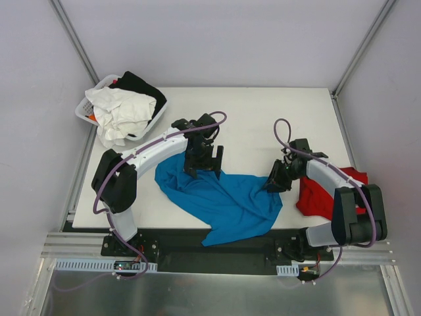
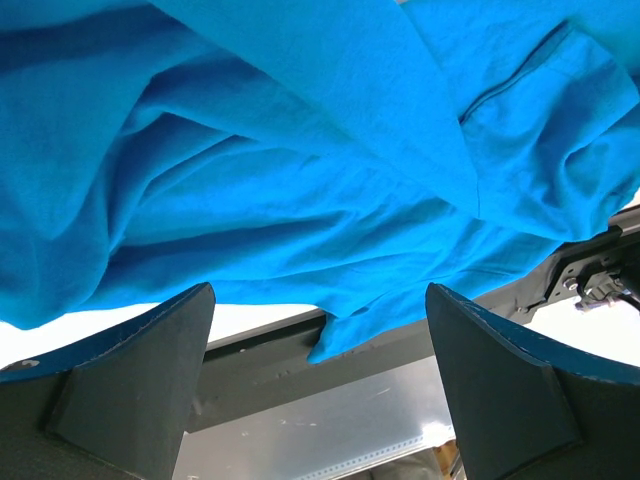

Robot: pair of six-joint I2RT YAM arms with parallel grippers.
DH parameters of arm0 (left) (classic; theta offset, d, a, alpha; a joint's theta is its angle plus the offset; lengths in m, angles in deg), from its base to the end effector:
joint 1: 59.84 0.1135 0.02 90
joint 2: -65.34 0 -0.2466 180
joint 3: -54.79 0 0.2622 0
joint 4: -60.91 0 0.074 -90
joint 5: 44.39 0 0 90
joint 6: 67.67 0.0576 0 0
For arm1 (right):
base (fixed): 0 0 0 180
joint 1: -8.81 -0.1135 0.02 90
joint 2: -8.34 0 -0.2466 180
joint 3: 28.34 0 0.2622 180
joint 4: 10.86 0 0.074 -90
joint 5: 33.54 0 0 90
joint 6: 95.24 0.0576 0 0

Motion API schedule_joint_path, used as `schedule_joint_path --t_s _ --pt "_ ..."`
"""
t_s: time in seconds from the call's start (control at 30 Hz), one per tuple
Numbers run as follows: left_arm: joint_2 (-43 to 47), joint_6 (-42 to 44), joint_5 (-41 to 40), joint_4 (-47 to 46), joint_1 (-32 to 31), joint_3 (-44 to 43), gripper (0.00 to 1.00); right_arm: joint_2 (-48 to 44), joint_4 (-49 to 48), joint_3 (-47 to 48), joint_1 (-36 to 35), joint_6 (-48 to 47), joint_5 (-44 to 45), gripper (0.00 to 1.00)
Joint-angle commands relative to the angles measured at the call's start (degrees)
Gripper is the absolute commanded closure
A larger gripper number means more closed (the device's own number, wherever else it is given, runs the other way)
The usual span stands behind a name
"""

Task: Fold and stack the t-shirts
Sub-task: Flatten the tshirt out

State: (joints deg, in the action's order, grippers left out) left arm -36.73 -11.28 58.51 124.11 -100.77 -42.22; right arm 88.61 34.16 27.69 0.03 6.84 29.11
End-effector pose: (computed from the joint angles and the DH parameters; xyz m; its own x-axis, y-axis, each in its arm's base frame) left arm 0.2794 -0.2593 0.2106 -0.9725 0.1291 -0.1937 0.1954 0.9051 -0.3777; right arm 0.2546 0.0661 0.1319 -0.9658 0.0389 -0.2564 -0.0964 0.8640 0.4942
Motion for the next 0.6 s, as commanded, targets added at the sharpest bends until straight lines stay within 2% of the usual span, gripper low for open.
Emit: schedule_joint_path --t_s 0.0,0.27,0.37,0.57 --pt "1.25 1.00 -1.13 1.18 -0.47 0.03 0.12 0.85 -0.24 1.84 -0.28 0.40 0.90 0.99" --pt "1.08 0.82 -1.04 1.26 -0.47 -0.14 0.12 0.50 0.99 3.16 -0.19 -0.39 1.78 0.99" --pt "0.99 0.73 -0.95 1.26 -0.56 -0.41 0.12 0.85 2.13 6.31 -0.19 -0.56 2.65 0.99" --pt "-0.15 0.38 -0.43 1.09 -0.47 -1.11 0.13 11.54 6.26 23.61 1.21 -2.67 3.80 0.99"
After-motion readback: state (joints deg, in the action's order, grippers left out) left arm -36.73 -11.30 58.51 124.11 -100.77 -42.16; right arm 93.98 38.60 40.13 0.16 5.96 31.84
